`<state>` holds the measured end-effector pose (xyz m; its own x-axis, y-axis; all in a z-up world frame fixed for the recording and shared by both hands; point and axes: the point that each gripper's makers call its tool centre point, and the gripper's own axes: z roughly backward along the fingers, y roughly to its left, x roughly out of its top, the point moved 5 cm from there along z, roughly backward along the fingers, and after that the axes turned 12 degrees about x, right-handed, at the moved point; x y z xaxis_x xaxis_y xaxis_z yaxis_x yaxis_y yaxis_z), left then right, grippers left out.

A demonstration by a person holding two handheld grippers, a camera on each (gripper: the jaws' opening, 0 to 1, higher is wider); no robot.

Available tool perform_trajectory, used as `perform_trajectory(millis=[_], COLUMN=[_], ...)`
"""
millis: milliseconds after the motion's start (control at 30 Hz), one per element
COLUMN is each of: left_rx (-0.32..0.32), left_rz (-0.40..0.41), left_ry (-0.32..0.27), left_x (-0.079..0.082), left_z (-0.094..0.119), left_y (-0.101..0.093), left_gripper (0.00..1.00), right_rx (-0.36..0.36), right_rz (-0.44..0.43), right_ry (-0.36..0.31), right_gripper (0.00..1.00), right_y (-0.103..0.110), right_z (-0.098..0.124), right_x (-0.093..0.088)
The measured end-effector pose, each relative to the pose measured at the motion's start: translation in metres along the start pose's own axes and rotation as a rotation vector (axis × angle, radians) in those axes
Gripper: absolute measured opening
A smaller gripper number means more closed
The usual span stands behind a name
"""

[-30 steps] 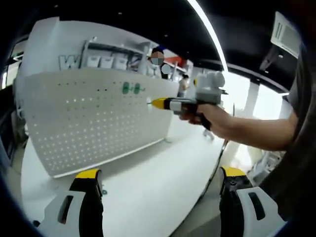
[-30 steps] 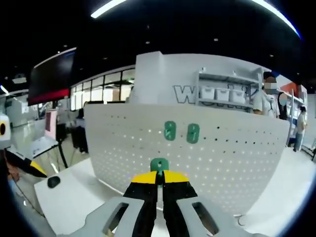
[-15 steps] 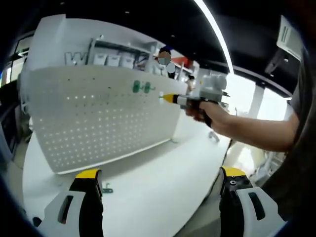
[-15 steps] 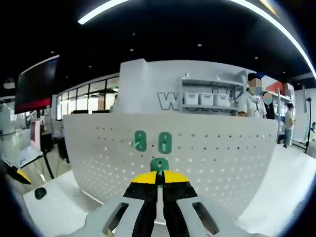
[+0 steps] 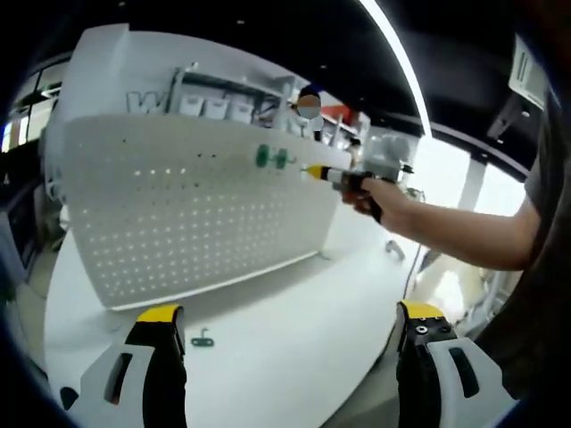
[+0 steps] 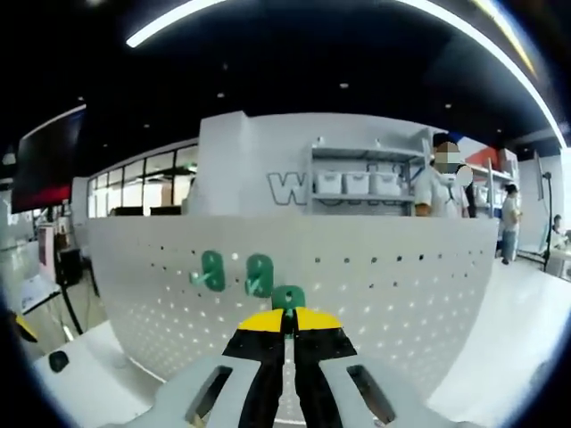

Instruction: Insert the hook assembly into the mounting plate slot until the hook locks in place.

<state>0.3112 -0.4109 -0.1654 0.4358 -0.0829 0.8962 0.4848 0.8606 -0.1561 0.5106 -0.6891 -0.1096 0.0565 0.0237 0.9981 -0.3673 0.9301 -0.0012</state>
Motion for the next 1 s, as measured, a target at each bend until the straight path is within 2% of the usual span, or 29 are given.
perform_trajectory(millis=[233,467,633,867,1000], left_rx=[0.004,0.017,0.014,0.014,0.019], left_rz=[0.009,0.017,0.019,0.023,0.033], left_ry=[0.005,0.007,0.010,0.017,0.019], left_x=[-0.001,-0.002,-0.003,-0.006,-0.006], left_z=[-0.002,-0.001,-0.003,-0.004,-0.004], left_y=[0.003,0.007,0.006,0.003,0.004], left_gripper=[1.00,1.00,1.00,1.00,1.00], right_rx=[-0.019,-0.040,-0.057,-0.070,-0.063], right_rz=[-0.007,0.028,0.022,0.020,0.048], right_ry=[-0.017,-0.088,-0.069,-0.108,-0.105], right_gripper=[0.00,0.00,0.00,0.00,0.00], right_y=[-0.009,-0.014,-0.021,-0.023,-0.022], right_z=[-0.009,-0.011,-0.018,-0.016,-0.019], right_x=[0.003,0.015,0.012,0.019,0.018])
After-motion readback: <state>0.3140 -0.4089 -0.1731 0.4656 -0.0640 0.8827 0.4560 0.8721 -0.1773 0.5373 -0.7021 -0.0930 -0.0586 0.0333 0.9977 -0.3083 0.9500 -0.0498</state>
